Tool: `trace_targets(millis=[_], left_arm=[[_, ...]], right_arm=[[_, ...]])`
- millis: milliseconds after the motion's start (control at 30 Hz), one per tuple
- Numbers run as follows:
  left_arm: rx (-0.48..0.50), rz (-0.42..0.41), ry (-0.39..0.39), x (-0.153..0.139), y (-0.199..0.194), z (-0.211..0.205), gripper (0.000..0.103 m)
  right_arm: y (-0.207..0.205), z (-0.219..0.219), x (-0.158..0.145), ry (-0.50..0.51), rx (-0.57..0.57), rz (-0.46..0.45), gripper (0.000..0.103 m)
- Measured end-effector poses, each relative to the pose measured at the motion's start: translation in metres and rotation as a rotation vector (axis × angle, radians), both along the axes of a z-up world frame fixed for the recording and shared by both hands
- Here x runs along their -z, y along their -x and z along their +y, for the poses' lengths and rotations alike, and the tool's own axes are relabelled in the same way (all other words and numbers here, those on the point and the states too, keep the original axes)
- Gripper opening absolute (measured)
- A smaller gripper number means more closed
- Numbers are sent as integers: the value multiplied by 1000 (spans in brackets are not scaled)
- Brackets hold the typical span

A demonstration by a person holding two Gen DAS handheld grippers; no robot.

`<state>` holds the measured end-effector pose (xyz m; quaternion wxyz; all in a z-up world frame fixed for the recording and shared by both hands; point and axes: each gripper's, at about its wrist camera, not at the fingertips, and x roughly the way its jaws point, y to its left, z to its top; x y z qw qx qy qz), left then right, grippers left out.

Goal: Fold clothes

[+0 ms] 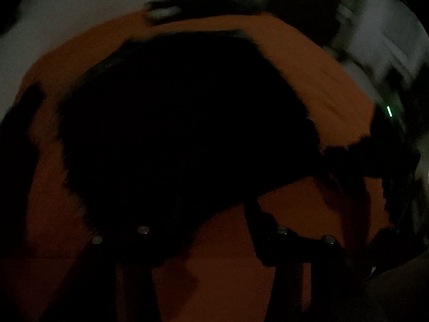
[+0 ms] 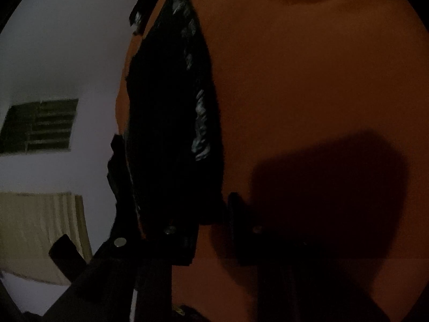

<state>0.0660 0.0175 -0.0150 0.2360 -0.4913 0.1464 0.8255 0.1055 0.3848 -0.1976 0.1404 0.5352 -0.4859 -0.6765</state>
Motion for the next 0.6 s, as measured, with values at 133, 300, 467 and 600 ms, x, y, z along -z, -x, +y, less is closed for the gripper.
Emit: trace_targets(millis=[133,300,467,600], left_arm=[[177,130,107,10,-19,77,55],[281,222,205,31,-36,139,55],[295,299,291,50,-40,160,57],[282,350,361,72,-35,177,58]], right_arm=[[-23,31,-8,-27,74,-3,20],[-55,78,-15,-63,182,-13,22],[-80,111,-21,-73,271,-18,24],[-87,123,-23,-91,276,-27,24]])
